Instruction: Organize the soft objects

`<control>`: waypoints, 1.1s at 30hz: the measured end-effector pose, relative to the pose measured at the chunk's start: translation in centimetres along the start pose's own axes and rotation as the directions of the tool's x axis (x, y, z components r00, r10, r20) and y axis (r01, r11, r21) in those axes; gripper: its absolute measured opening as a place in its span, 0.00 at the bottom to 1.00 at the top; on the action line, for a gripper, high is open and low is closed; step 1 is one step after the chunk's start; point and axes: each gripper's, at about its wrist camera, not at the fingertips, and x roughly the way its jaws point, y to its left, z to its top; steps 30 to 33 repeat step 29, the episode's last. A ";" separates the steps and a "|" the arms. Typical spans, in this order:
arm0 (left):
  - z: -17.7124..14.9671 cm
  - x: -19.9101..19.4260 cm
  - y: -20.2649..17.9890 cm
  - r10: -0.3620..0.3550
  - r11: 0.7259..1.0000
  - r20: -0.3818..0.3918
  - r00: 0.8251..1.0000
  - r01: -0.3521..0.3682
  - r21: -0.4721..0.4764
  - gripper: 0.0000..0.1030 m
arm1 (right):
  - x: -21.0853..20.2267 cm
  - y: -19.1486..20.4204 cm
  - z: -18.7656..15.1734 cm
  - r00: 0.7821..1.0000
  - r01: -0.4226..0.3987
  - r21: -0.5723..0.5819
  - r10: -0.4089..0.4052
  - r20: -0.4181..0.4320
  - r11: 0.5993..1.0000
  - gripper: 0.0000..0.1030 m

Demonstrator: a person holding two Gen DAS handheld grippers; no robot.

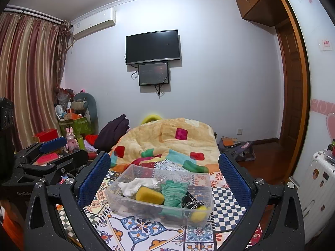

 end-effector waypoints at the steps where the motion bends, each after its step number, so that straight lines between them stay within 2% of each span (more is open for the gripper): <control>1: 0.0 0.0 0.0 -0.001 1.000 0.000 1.000 0.001 0.000 1.00 | 0.0 0.0 0.0 1.000 0.001 0.000 -0.001 0.000 1.000 1.00; 33: 0.0 0.1 -0.2 -0.020 1.000 -0.022 1.000 0.020 -0.017 1.00 | -0.1 0.1 -0.1 1.000 0.004 0.003 -0.004 -0.010 1.000 1.00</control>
